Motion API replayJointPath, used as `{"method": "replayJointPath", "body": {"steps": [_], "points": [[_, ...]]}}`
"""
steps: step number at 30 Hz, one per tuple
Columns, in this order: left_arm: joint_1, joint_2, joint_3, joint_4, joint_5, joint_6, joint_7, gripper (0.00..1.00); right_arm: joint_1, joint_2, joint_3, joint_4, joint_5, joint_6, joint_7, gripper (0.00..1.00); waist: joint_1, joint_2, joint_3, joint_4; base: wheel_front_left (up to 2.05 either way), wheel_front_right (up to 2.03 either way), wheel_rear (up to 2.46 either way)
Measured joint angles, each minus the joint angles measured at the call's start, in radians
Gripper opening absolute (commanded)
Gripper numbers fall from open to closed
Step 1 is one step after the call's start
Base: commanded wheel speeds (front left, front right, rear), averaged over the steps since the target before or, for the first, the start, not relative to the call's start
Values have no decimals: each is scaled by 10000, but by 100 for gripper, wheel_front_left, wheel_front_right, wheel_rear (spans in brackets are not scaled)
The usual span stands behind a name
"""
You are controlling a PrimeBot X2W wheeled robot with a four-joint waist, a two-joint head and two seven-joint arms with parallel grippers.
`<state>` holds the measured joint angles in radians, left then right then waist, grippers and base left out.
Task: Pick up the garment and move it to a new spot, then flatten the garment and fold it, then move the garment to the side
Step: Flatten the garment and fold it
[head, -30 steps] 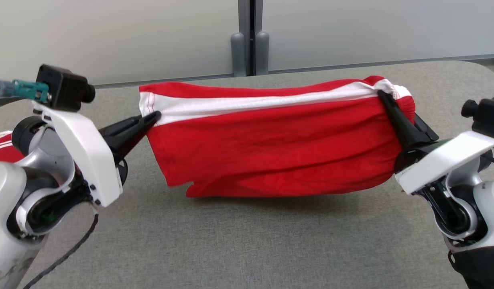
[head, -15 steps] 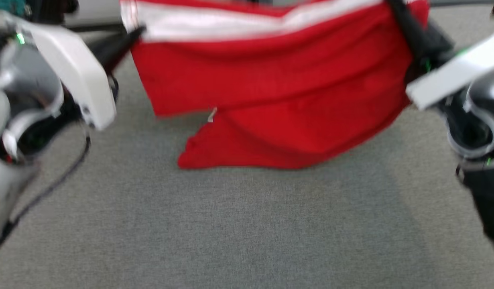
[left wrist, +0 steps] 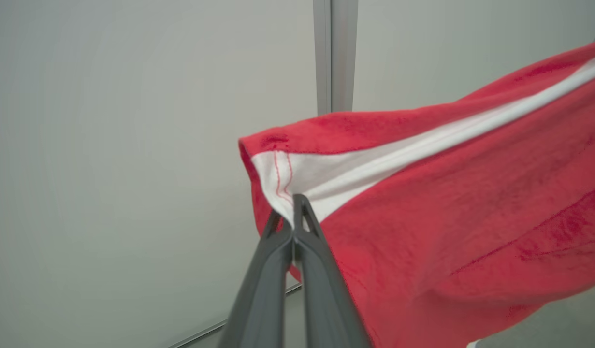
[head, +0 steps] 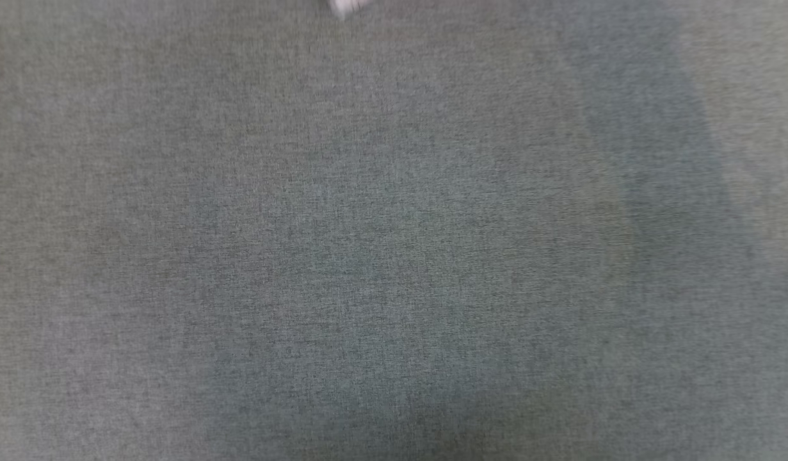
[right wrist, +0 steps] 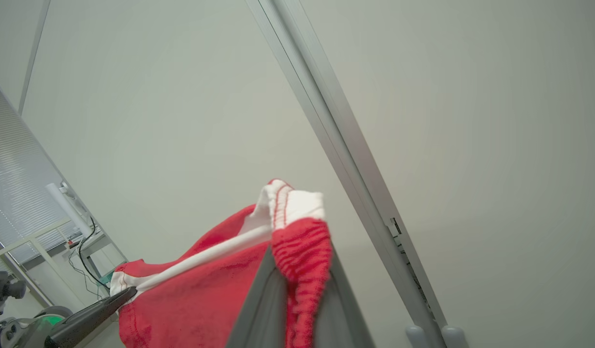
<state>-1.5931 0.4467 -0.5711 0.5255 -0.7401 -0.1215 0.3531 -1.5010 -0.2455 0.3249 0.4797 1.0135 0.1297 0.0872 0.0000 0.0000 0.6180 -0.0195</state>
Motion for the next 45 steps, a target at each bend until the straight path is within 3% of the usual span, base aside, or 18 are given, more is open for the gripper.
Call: {"method": "replayJointPath", "body": {"steps": [6, 12, 22, 29, 33, 38, 40, 41, 45], "points": [[-1797, -514, 56, 1304, 61, -52, -924, 0, -1528, -140, 357, 591, 217, 2, -980, 0, 0, 0, 622, 226, 0, 0, 0], [-1428, -518, -865, 1287, -393, -82, -1239, 0, -1145, -677, 1486, 704, 663, 0, -1218, 0, 0, 0, 624, 458, 0, 0, 0], [1788, 798, -2759, -8, -1887, -82, -1174, 0, 1933, -1567, 3902, -265, 1933, 0, -2234, 0, 1, 0, -347, 468, 0, 0, 0], [4129, 1618, -3149, -1756, -2429, -25, -1760, 0, 4088, -2261, 5371, -1151, 2412, 0, -3124, 0, 1, 0, -1635, 327, 0, 0, 0], [5646, 2121, -3275, -3195, -2663, 531, -2015, 0, 5331, -2621, 5856, -1726, 2546, 0, -3365, 0, 0, 0, -2496, 222, 0, 0, 0], [7281, 3045, -3164, -5377, -3018, 1626, -2313, 0, 6958, -3101, 5856, -2604, 2721, 0, -3469, 0, 0, 0, -3565, 82, 0, 0, 0], [7808, 3503, -3089, -6253, -3168, 2082, -2301, 0, 7638, -3300, 5609, -3012, 2671, 0, -3476, 0, 0, 0, -3946, 35, 0, 0, 0], [8289, 3988, -3001, -7078, -3300, 2514, -2284, 0, 8337, -3471, 5179, -3411, 2589, 0, -3486, 0, 1, 0, -4280, -10, 0, 0, 0], [9007, 4759, -2771, -8441, -3712, 3221, -2211, 0, 9703, -3716, 4364, -4065, 2336, 2, -3486, 0, 0, 0, -4687, -108, 0, 0, 0]]}}
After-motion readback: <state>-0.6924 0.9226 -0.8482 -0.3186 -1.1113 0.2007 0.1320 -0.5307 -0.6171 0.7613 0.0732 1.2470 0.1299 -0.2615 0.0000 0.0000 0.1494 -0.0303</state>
